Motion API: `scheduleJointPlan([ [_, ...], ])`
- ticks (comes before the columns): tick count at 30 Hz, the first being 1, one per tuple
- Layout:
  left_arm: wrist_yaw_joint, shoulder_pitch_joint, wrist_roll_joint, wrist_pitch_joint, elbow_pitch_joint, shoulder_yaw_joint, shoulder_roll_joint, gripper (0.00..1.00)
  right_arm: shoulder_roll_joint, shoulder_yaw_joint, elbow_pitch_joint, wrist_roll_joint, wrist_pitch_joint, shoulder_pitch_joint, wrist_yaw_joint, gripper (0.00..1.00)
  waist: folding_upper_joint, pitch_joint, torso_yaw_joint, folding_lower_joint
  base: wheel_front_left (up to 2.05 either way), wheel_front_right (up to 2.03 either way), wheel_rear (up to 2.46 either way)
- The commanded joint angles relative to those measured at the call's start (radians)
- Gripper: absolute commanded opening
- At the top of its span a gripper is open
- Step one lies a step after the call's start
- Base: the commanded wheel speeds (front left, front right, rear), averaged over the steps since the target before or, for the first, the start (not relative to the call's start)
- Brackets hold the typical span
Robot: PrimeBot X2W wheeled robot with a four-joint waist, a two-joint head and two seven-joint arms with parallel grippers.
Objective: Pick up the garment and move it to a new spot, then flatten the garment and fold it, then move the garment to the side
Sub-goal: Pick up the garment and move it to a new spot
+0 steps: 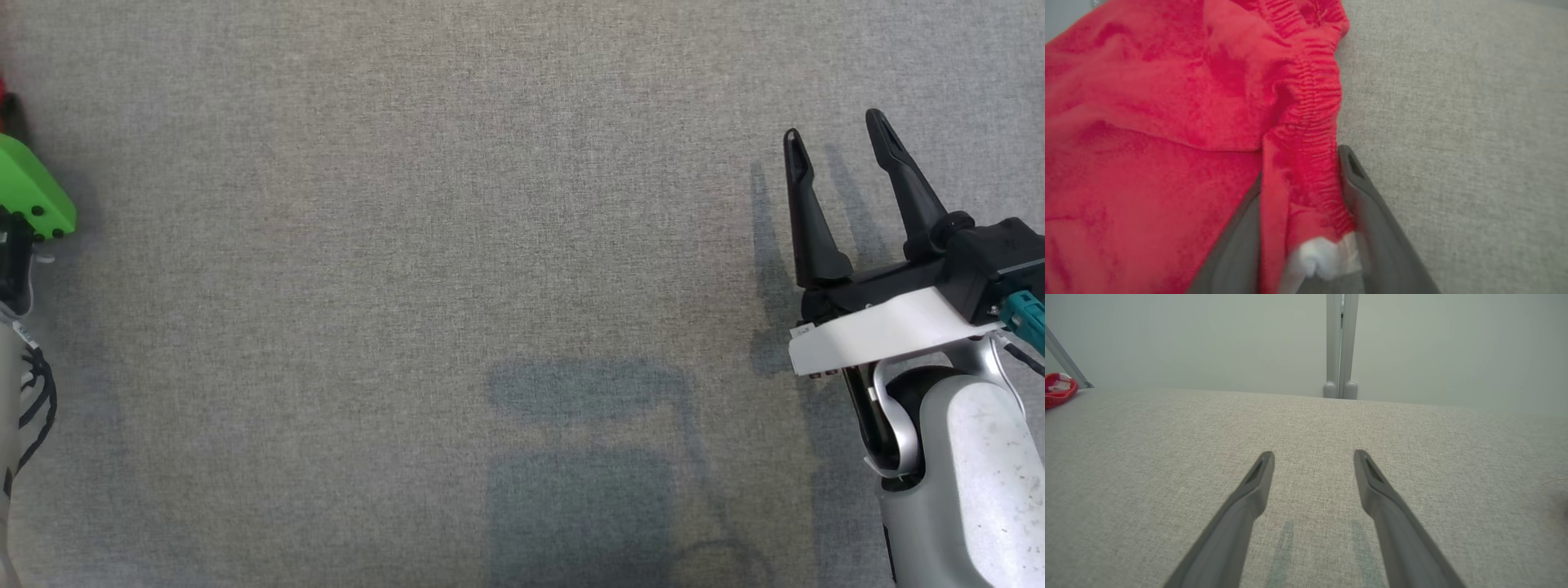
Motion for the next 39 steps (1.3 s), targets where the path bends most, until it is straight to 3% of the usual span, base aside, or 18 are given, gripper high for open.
scheduleJointPlan([
  [1,-0.005,0.031,-0.001,0.008,0.041,-0.008,-0.004,0.00,-0.003,-0.003,0.002,-0.006,-0.003,-0.007,0.000,1.00,0.0100,-0.007,0.003,0.0000,0.00,0.00,0.00],
  [12,-0.042,-0.041,0.039,-0.051,0.007,-0.048,0.030,0.00,-0.003,0.002,0.043,0.022,-0.029,0.009,0.000,1.00,0.0100,-0.099,0.006,0.0000,0.00,0.00,0.00],
  [25,-0.082,-0.085,0.107,-0.001,-0.130,-0.140,0.059,0.00,-0.003,-0.007,0.122,0.080,-0.083,0.047,0.000,1.00,0.0100,-0.251,-0.029,0.0000,0.00,0.00,0.00],
  [30,-0.096,-0.058,0.117,0.037,-0.223,-0.182,0.037,0.00,-0.003,-0.013,0.147,0.099,-0.100,0.068,0.000,1.00,0.0100,-0.306,-0.056,0.0000,0.00,0.00,0.00],
  [39,-0.117,0.035,0.110,0.103,-0.415,-0.297,-0.078,0.00,-0.003,-0.039,0.168,0.114,-0.113,0.112,0.000,1.00,0.0100,-0.364,-0.109,0.0000,0.00,0.00,0.00],
])
